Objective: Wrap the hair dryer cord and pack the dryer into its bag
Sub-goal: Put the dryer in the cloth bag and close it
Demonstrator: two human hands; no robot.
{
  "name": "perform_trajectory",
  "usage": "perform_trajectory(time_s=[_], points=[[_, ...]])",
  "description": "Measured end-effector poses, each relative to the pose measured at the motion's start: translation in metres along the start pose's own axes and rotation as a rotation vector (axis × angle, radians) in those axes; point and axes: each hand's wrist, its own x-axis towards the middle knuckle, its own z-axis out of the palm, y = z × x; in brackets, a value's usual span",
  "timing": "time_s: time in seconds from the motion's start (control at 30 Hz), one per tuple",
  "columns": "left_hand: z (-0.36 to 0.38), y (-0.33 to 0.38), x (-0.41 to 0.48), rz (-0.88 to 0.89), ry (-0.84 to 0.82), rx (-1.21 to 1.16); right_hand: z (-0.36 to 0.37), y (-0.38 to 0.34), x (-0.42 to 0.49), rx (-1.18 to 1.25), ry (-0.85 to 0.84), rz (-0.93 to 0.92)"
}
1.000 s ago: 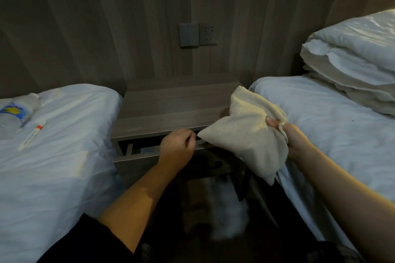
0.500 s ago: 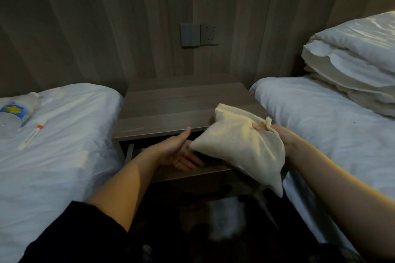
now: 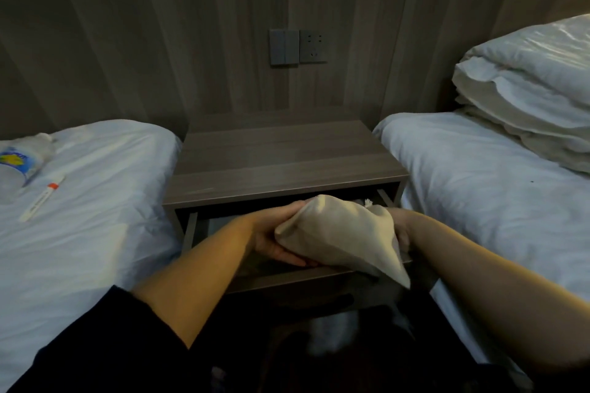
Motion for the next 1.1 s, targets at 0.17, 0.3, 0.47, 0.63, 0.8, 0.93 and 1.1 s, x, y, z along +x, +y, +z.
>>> perform_trajectory(time_s=[0.17, 0.3, 0.47, 0.63, 0.8, 0.93, 1.1], points=[[-0.010, -0.006, 0.004, 0.055, 0.099, -0.187, -0.005, 0.000, 0.025, 0.283, 0.040, -0.071], [-0.020, -0.018, 0.026, 0.115, 0.119, -0.329, 0.006, 0.002, 0.038, 0.197, -0.036, -0.027], [-0.032, -0.037, 0.048, 0.171, 0.171, -0.137, 0.020, 0.007, 0.054, -0.011, 0.116, -0.118], [-0.026, -0.037, 0.052, 0.259, 0.548, 0.589, 0.023, 0.015, 0.065, -0.502, 0.242, -0.264], [-0.004, -0.021, 0.020, 0.546, 0.704, 0.884, 0.025, 0.013, 0.044, -0.749, 0.396, -0.535], [0.019, -0.026, -0.017, 0.439, 0.191, 1.160, 0.027, 0.012, -0.005, -0.866, 0.038, -0.601], [0.029, -0.034, -0.025, 0.464, 0.222, 1.403, 0.027, 0.015, -0.035, -1.212, -0.109, -0.560]])
